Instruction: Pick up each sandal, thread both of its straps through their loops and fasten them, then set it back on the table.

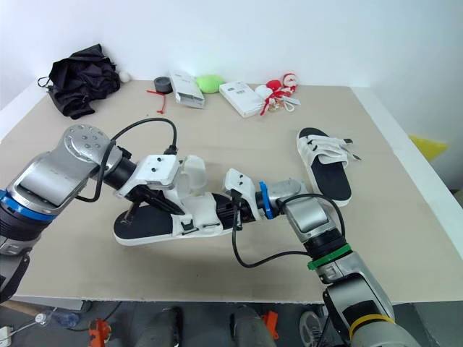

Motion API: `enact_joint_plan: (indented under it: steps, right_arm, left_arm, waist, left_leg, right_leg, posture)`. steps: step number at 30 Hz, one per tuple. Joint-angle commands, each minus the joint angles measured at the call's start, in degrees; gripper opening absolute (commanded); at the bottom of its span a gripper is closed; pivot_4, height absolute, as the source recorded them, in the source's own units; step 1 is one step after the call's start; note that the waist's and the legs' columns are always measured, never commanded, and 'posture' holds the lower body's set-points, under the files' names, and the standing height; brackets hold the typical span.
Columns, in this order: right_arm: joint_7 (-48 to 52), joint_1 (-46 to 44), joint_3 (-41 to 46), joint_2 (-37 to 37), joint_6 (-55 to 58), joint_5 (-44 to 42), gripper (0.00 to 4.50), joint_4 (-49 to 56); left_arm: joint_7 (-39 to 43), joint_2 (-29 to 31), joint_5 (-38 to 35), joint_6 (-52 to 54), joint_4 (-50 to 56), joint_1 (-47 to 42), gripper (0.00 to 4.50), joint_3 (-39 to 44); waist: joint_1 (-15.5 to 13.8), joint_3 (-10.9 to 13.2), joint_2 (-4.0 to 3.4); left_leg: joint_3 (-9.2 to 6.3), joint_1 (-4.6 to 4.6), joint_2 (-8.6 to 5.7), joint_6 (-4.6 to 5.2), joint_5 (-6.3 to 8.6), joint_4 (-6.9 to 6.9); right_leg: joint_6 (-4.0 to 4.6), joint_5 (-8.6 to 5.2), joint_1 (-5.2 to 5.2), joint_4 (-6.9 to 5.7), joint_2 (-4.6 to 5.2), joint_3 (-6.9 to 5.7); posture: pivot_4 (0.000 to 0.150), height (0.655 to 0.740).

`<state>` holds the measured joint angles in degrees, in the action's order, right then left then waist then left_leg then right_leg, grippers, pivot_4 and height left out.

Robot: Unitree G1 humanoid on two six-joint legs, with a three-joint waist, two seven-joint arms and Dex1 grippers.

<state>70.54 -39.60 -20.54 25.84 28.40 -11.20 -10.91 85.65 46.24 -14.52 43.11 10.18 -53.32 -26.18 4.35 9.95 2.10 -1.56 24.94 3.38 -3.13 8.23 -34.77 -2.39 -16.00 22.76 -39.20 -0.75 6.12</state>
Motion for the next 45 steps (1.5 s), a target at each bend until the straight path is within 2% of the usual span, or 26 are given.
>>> enact_joint_plan:
  steps: [1,6,17,25,36,45]
  right_arm:
    - [-1.14,2.10,-2.67,0.14,1.87,2.52,0.00,-2.27]
    - [-1.09,2.09,-2.75,0.07,1.89,2.52,0.00,-2.22]
    - [-1.14,2.65,-2.89,0.30,2.15,2.43,0.00,-1.52]
    - [-1.13,2.25,-3.03,0.03,2.09,2.43,0.00,-1.90]
    - [-1.13,2.07,-2.95,-0.07,1.89,2.44,0.00,-2.30]
    - [-1.24,1.79,-2.79,-0.16,1.68,2.58,0.00,-2.75]
  left_arm:
    - [0.22,-1.10,-4.34,4.69,3.03,-1.24,0.10,2.32]
    - [-0.93,-0.58,-5.77,8.08,3.35,-0.22,0.10,2.14]
    - [-0.22,3.80,-0.73,2.11,2.57,1.98,0.10,-1.40]
    - [0.11,2.62,-4.48,4.32,4.23,1.54,0.10,1.15]
    - [0.29,3.95,-3.13,1.76,6.00,0.88,0.10,0.67]
    - [0.15,3.52,-4.44,4.31,4.04,6.01,0.10,-0.98]
  waist:
    - [0.01,0.00,0.00]
    - [0.01,0.00,-0.01]
    - [0.01,0.00,-0.01]
    - [0.01,0.00,-0.01]
    - [0.01,0.00,-0.01]
    - [0.10,-0.01,-0.03]
  left_leg:
    - [0.00,0.00,0.00,0.00,0.00,0.00]
    - [-0.02,-0.01,0.00,0.00,0.00,0.00]
    - [0.00,-0.17,0.00,0.00,0.00,0.01]
    - [0.00,-0.25,0.01,0.01,0.01,0.06]
    - [0.00,-0.29,0.01,0.01,0.01,0.06]
    - [0.03,-0.40,0.02,0.02,0.02,0.11]
  right_leg:
    - [0.00,0.00,0.00,0.00,0.00,0.00]
    - [0.00,0.00,-0.01,0.00,-0.01,-0.02]
    - [0.01,-0.01,-0.16,0.00,-0.01,0.00]
    - [0.02,-0.04,-0.24,0.00,-0.01,0.00]
    - [0.02,-0.04,-0.30,0.00,0.00,0.00]
    - [0.05,-0.06,-0.37,0.00,-0.01,0.02]
  posture:
    - [0.150,0.7380]
    - [0.150,0.7380]
    - [0.150,0.7380]
    - [0.150,0.7380]
    - [0.150,0.7380]
    - [0.150,0.7380]
